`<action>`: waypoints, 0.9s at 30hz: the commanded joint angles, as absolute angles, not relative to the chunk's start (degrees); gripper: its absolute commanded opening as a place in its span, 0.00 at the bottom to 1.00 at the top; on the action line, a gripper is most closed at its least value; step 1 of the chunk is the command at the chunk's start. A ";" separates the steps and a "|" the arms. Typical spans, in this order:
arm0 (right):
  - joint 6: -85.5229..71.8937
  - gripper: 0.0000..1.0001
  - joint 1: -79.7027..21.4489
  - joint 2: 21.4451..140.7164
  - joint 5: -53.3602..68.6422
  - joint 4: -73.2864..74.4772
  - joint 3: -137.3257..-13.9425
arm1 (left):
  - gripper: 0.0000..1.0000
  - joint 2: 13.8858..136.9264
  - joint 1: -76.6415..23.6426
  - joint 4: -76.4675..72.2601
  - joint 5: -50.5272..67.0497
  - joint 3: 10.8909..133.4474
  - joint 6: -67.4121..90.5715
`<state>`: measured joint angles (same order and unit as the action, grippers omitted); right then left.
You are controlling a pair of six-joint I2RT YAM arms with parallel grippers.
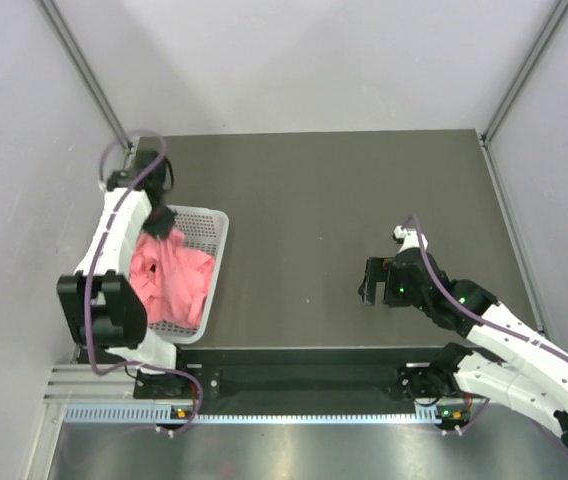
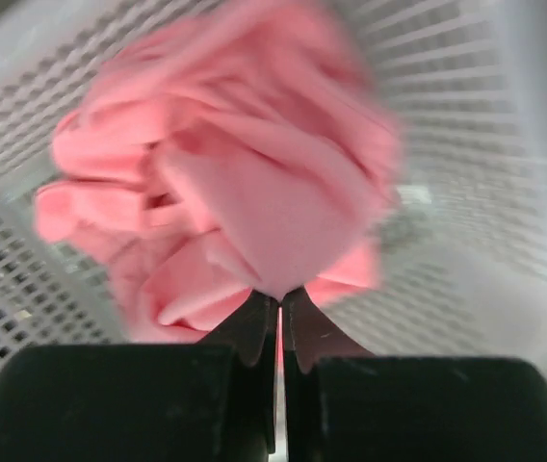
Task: Fold and stack the t-shirts
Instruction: Grab the tshirt from the pile, then move the tshirt to the center of the board
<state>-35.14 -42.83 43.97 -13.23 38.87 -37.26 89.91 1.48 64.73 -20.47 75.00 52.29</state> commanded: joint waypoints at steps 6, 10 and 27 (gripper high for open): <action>-35.07 1.00 -42.10 46.84 -12.75 37.80 -40.08 | 0.00 66.29 1.41 43.19 -0.29 96.33 51.23; -35.77 1.00 -42.01 48.78 -11.61 37.18 -40.87 | 0.00 68.20 -1.56 36.14 18.07 99.22 55.45; -34.99 1.00 -41.66 46.23 -23.54 48.41 -50.09 | 0.99 77.09 -39.02 51.49 -3.49 91.50 52.45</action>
